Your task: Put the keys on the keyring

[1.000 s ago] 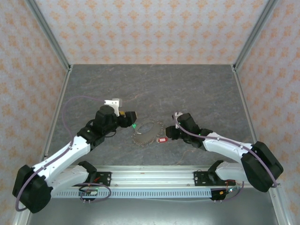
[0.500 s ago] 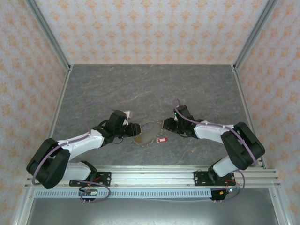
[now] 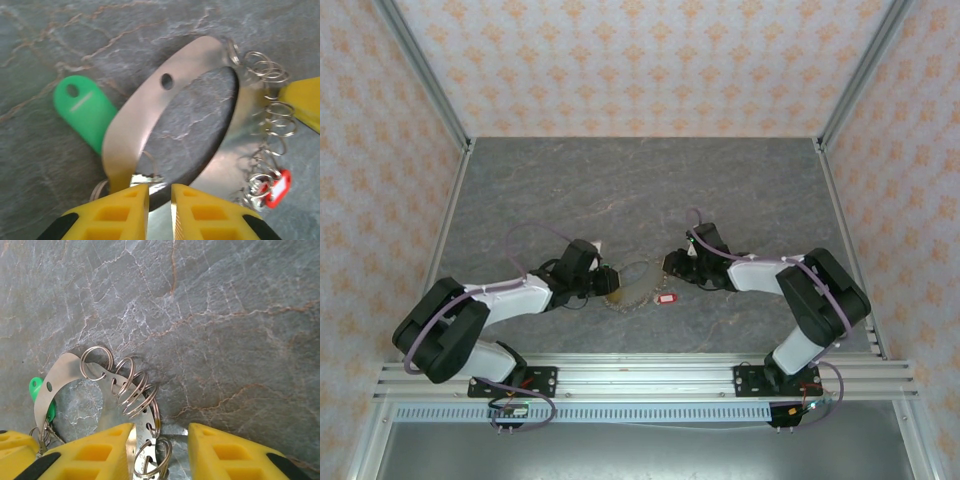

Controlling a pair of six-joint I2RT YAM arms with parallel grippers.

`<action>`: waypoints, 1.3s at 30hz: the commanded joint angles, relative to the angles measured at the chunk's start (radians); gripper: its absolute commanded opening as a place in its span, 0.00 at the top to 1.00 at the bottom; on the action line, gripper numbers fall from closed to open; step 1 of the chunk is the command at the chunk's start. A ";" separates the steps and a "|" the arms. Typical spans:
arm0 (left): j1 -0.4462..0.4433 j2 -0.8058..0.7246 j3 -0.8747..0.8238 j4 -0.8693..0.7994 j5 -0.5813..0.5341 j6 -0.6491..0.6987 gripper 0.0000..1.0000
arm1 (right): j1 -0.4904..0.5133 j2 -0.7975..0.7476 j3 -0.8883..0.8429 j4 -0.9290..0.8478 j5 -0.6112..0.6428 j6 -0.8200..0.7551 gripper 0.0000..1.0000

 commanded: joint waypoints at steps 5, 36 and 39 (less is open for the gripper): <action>-0.013 0.071 -0.056 0.085 -0.053 -0.018 0.87 | 0.006 0.078 -0.024 0.091 -0.080 0.055 0.68; -0.035 0.038 -0.129 0.195 -0.054 -0.101 0.90 | 0.011 0.021 -0.087 0.342 -0.208 0.117 0.78; -0.033 0.045 -0.120 0.196 -0.055 -0.110 0.90 | 0.010 -0.003 -0.095 0.338 -0.188 0.118 0.77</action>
